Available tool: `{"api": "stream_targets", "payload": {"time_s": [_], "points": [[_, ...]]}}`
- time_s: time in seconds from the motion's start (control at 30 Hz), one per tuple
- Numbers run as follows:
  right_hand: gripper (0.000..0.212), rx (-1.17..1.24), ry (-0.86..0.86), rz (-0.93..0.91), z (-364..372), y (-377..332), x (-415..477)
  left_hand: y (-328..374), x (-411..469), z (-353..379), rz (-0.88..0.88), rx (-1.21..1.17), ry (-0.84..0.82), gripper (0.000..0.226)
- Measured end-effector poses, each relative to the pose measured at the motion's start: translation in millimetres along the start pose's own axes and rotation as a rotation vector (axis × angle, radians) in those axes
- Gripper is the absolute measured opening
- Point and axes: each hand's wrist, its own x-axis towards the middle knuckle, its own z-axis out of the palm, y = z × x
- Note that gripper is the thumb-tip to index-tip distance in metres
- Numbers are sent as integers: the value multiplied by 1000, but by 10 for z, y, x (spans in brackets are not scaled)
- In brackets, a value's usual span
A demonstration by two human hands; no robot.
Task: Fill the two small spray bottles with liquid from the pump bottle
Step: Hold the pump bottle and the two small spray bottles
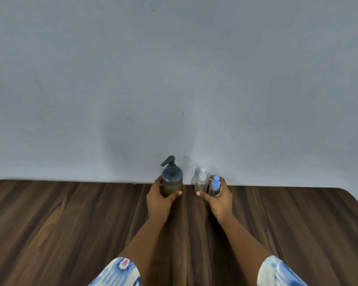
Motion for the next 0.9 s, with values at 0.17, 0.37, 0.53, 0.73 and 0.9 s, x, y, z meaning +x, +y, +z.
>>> {"api": "stream_targets", "payload": {"time_s": [0.17, 0.37, 0.53, 0.73, 0.9], "points": [[41, 17, 59, -23, 67, -16, -44, -1, -1, -13, -6, -8, 4, 69], [38, 37, 83, -28, 35, -5, -144, -26, -83, -21, 0, 8, 21, 64], [35, 44, 66, -16, -16, -3, -304, -76, -225, -57, 3, 34, 12, 60], [37, 55, 24, -11, -107, 20, -562, -114, -482, -86, 24, 42, 4, 68], [37, 52, 48, -36, -162, 73, -853, -151, -748, -123, 70, 34, 9, 66]]}}
